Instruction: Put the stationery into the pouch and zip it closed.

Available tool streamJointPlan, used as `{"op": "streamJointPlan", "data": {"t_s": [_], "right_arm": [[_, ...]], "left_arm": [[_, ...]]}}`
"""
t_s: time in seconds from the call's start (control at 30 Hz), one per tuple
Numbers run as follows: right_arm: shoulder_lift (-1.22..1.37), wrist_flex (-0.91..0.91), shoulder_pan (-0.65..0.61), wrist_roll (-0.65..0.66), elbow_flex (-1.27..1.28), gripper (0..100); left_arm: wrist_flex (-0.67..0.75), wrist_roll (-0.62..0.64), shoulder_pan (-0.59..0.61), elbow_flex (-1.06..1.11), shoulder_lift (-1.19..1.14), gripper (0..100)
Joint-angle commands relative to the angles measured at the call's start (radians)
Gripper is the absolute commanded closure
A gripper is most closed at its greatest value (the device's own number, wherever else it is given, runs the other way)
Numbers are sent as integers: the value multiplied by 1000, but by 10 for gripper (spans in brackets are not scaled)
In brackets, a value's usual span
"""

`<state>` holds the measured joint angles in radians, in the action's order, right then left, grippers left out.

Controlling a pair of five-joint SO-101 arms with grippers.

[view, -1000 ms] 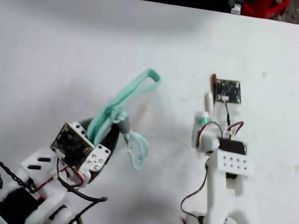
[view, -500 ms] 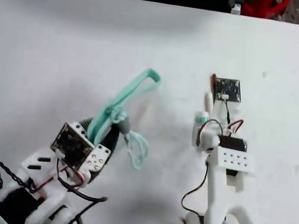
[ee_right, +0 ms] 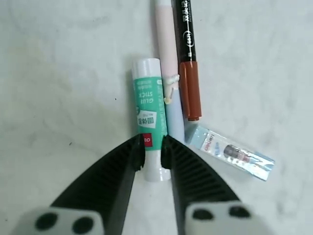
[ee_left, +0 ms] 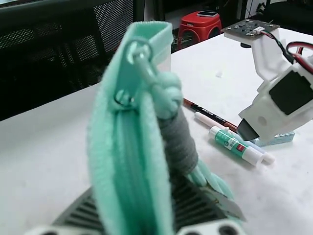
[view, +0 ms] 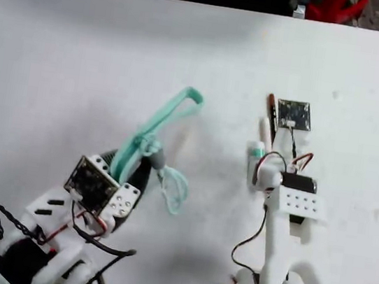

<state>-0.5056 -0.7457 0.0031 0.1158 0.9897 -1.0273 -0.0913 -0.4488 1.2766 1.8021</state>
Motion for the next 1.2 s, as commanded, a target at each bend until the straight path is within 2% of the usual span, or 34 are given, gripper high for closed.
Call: {"op": "streamJointPlan", "data": {"t_s": [0.0, 0.1, 0.13, 0.2, 0.23, 0.3, 0.4, 0.53, 0.63, 0.9, 0.97, 1.07, 1.17], "right_arm": [[-15, 1, 13, -89, -66, 839], [-13, 1, 39, -124, -69, 825], [-12, 1, 42, -114, -69, 851], [-5, 2, 44, -63, -72, 983], [-5, 2, 45, -48, -74, 987], [-4, 12, 47, -40, -75, 906], [-2, 27, 50, -31, -75, 838], [7, -27, 151, 55, -153, 844], [94, -90, 232, 71, -249, 844], [539, -136, 265, 80, -528, 844], [607, -200, 275, 52, -612, 844], [659, -303, 311, -55, -721, 844], [677, -326, 334, -87, -761, 844]], "left_arm": [[29, -11, 10, 3, -13, 976], [29, -11, 10, 3, -13, 976], [29, -11, 10, 3, -13, 976], [29, -11, 10, 3, -13, 976], [29, -11, 10, 3, -13, 976], [29, -11, 10, 3, -13, 976], [29, -11, 10, 5, -13, 976], [29, -11, 10, 5, -13, 976], [38, -11, 10, 5, -13, 976], [43, -11, 10, 6, -13, 976], [43, -11, 10, 6, -13, 976], [43, -11, 10, 6, -13, 976], [43, -11, 10, 6, -13, 976]]}}
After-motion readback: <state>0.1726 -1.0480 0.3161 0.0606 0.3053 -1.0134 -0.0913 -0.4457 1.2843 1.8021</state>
